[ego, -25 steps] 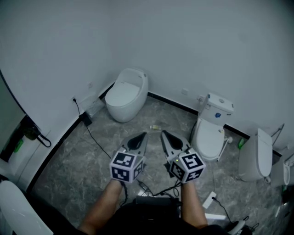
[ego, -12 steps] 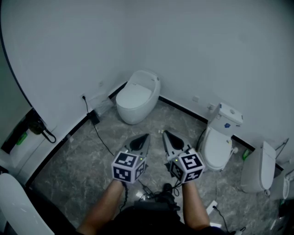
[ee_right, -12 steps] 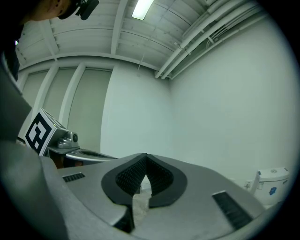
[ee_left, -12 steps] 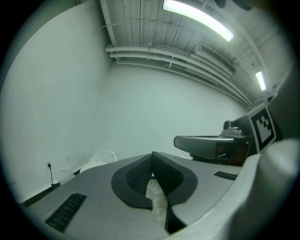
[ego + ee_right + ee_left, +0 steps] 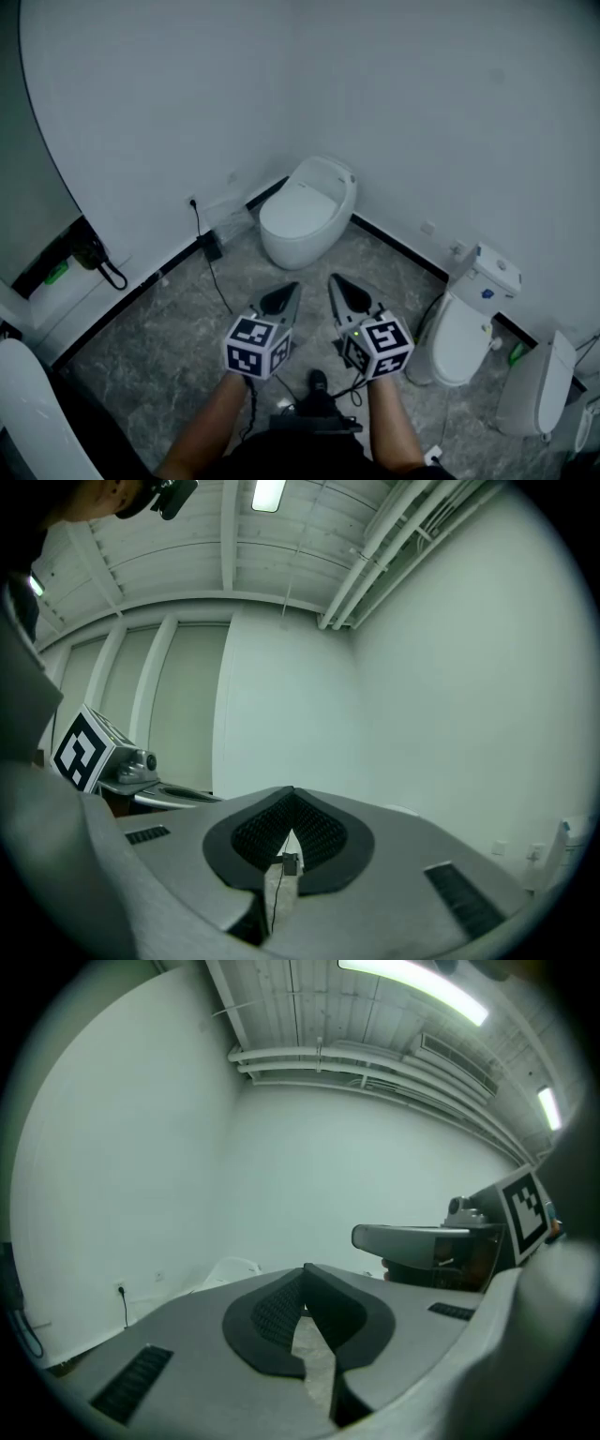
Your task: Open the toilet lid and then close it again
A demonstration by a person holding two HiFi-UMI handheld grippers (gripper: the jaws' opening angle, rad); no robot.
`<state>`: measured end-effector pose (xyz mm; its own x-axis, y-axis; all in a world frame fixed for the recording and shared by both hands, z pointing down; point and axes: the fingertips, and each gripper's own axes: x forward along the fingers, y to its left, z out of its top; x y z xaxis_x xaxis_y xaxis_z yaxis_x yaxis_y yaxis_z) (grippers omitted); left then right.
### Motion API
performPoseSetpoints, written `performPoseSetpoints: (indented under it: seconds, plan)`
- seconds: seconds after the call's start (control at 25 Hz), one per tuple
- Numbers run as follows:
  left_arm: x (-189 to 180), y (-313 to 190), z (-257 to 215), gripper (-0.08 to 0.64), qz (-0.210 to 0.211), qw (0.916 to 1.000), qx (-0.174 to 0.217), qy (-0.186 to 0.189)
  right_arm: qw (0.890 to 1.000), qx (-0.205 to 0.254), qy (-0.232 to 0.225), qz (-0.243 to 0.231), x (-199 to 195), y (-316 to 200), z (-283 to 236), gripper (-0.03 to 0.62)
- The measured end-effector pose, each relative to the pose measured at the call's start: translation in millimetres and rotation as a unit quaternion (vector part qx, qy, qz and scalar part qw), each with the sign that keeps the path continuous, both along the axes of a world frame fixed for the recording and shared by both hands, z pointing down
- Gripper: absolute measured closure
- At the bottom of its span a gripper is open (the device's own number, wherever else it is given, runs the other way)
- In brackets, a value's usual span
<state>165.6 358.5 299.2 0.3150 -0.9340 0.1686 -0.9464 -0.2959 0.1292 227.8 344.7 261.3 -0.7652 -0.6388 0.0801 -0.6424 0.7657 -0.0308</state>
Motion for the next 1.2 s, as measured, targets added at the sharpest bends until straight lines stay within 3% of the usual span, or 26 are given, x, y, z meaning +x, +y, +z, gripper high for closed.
performPoseSetpoints:
  seconds: [0.56,0.92,1.2]
  plan:
    - [-26.5,-140.5,13.2,0.553,-0.078,0.9967,-0.021,0.004,0.994,-0.035,0.0,-0.108,-39.0,-144.1,25.0,0.581]
    - [-45.6,-197.0,22.1,0.552,-0.122,0.9917,-0.04,0.006,0.99,-0.05,-0.006,-0.132,-48.2,-213.1,25.4,0.581]
    - [-72.3,-228.8,33.5,0.553,-0.128,0.9906,-0.048,0.006,0.99,-0.053,-0.008,-0.129,-69.3,-247.8,31.6,0.581]
